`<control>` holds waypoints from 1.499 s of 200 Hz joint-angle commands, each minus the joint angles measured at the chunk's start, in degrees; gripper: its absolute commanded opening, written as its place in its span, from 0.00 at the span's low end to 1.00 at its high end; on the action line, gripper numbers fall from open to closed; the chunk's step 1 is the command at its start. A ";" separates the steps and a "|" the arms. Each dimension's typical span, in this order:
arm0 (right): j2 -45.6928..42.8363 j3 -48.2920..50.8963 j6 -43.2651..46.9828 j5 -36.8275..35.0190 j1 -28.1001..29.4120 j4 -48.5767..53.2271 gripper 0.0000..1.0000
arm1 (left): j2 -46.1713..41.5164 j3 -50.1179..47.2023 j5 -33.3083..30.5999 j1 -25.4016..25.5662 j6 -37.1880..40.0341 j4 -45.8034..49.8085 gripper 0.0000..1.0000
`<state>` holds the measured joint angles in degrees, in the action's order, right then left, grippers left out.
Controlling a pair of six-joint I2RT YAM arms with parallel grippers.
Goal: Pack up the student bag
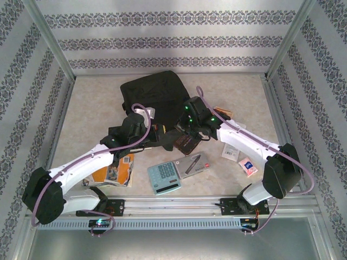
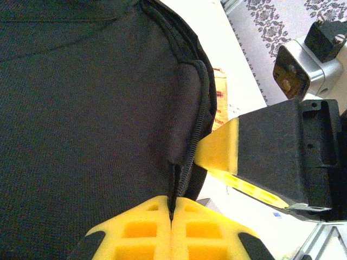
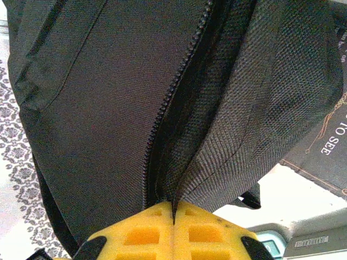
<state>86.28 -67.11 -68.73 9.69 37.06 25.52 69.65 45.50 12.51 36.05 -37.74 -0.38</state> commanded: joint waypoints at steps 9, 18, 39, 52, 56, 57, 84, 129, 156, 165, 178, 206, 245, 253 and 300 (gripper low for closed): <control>-1.17 -0.08 2.84 -5.00 -3.29 4.20 0.00 | -2.84 0.31 -1.29 0.23 2.50 1.71 0.00; -1.44 0.00 3.34 -4.71 -3.80 4.19 0.00 | -3.07 0.42 -1.72 0.03 2.95 2.31 0.00; -1.81 -0.04 4.59 -4.30 -5.34 5.19 0.00 | -4.39 0.24 -3.35 -0.89 3.47 4.51 0.00; -2.04 -0.05 5.74 -4.48 -6.24 5.89 0.00 | -5.24 0.34 -3.60 -1.78 3.88 5.96 0.00; -2.06 -0.12 6.14 -4.54 -6.54 6.08 0.00 | -5.44 0.42 -3.77 -2.04 4.05 6.38 0.00; -2.07 -0.12 6.28 -4.53 -6.64 6.06 0.00 | -5.46 0.49 -3.84 -2.08 4.10 6.55 0.00; -1.06 -1.08 8.72 -3.65 -8.58 7.87 0.00 | -6.25 0.74 -3.77 -4.07 4.77 8.95 0.00; 0.01 -3.41 13.59 -4.08 -11.21 9.33 0.00 | -6.02 0.90 -2.81 -7.72 4.95 10.54 0.00; 2.20 -6.90 17.87 -4.78 -11.50 11.47 0.00 | -5.10 2.14 -1.12 -9.23 5.34 10.58 0.00; 3.22 -8.56 18.76 -4.12 -11.43 12.47 0.00 | -4.05 3.15 0.61 -9.25 5.29 10.26 0.00; 4.05 -9.88 19.45 -2.08 -10.86 12.50 0.02 | -2.09 4.51 3.92 -9.20 4.46 9.31 0.00; 2.36 -10.57 17.84 -0.56 -9.00 12.01 0.41 | 0.75 6.33 9.23 -8.90 1.46 4.86 0.00; -3.44 -8.30 14.57 0.90 -7.92 11.52 0.75 | 3.24 9.02 10.64 -6.67 -0.15 3.22 0.00; -4.22 -7.36 12.54 1.94 -7.89 11.04 0.76 | 3.87 9.29 10.73 -6.06 -0.69 2.63 0.00; -6.67 0.48 -3.31 7.43 -6.73 4.36 0.84 | 8.02 10.13 10.78 -2.02 -4.80 -3.07 0.00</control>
<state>79.99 -70.48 -62.81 13.85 29.08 33.61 76.03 53.04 22.04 31.59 -39.31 2.72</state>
